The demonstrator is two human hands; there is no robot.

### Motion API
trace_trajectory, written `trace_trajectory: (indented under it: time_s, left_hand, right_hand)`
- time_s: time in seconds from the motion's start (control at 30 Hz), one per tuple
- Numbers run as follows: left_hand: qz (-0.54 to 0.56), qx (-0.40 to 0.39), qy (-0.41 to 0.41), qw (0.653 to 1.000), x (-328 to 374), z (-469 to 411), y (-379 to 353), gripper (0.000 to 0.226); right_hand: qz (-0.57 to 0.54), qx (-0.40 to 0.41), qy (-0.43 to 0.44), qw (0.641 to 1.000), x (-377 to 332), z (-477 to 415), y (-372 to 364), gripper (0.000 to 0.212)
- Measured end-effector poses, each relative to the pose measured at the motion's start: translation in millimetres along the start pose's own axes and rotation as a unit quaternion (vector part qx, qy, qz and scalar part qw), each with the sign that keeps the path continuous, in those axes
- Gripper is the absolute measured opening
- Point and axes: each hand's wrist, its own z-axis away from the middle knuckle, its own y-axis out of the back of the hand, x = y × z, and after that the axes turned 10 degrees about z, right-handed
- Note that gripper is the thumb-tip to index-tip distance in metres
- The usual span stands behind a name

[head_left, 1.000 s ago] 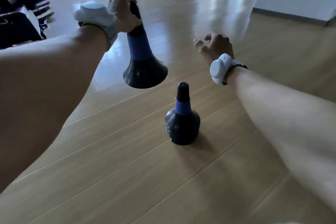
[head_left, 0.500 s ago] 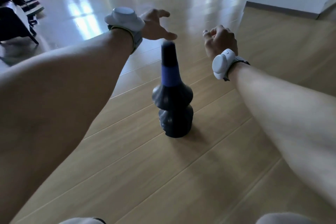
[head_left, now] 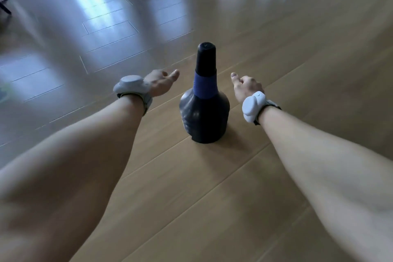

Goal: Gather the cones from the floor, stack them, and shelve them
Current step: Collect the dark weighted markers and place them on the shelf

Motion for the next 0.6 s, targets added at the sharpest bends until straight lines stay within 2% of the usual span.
trace_trajectory:
  time_s: [0.1,0.23,0.33,0.43,0.5,0.6]
  left_hand:
    - [0.029,-0.024,0.075,0.996,-33,-25,-41,0.067]
    - [0.168,-0.063,0.148,0.973,-58,-43,-72,0.082]
    - [0.244,-0.110,0.197,0.943,-75,-56,-91,0.088]
    - [0.310,-0.149,0.239,0.908,-89,-57,-109,0.100]
    - [0.349,-0.169,0.252,0.887,-93,-60,-120,0.103]
    - [0.413,-0.173,0.262,0.855,-95,-61,-134,0.101]
  right_hand:
    - [0.000,-0.060,-0.044,0.997,24,-16,-48,0.053]
    - [-0.053,-0.112,-0.091,0.988,39,-27,-75,0.060]
    - [-0.138,-0.150,-0.134,0.970,52,-28,-94,0.068]
    - [-0.216,-0.182,-0.175,0.943,61,-25,-107,0.101]
    - [-0.266,-0.206,-0.197,0.921,70,-27,-116,0.115]
    - [-0.325,-0.220,-0.210,0.895,70,-23,-120,0.110]
